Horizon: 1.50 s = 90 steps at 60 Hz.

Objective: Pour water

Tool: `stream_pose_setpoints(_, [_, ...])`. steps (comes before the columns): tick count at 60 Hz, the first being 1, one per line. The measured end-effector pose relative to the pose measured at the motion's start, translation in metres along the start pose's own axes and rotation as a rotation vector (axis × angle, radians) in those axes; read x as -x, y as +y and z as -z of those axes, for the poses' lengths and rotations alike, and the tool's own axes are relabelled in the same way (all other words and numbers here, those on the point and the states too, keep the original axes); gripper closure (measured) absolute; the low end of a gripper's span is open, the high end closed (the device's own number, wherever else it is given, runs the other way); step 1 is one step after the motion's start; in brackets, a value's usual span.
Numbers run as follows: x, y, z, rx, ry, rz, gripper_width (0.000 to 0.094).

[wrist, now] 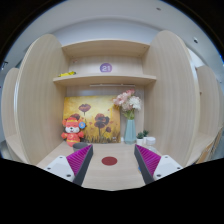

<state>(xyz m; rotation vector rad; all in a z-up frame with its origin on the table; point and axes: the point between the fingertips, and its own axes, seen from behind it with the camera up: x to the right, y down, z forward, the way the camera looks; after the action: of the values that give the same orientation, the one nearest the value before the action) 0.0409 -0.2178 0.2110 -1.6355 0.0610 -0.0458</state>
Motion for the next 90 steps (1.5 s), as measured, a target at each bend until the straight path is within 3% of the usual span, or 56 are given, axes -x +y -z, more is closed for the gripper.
stream_pose_setpoints(6, [-0.017,0.023,-0.004,-0.004,-0.001,-0.007,0.0076])
stream_pose_setpoints(7, [-0.010,0.006,-0.006,-0.014,-0.003,-0.010,0.0076])
stream_pose_setpoints(10, [-0.043,0.044,-0.008,0.005,0.006,-0.020,0.0078])
stream_pose_setpoints(28, [-0.151,0.113,-0.046,0.054,0.167,-0.024,0.0092])
stream_pose_setpoints(59, [-0.170,0.130,-0.155,0.087,0.127,0.025,0.0110])
stream_pose_setpoints(64, [-0.166,0.133,-0.163,0.082,0.122,0.030,0.0154])
stream_pose_setpoints(73, [-0.157,0.129,-0.174,0.070,0.113,0.015,0.0373])
stream_pose_setpoints(86, [-0.154,0.130,-0.175,0.077,0.132,-0.004,0.0558])
stream_pose_setpoints(90, [-0.154,0.130,-0.176,0.076,0.132,0.047,0.0570])
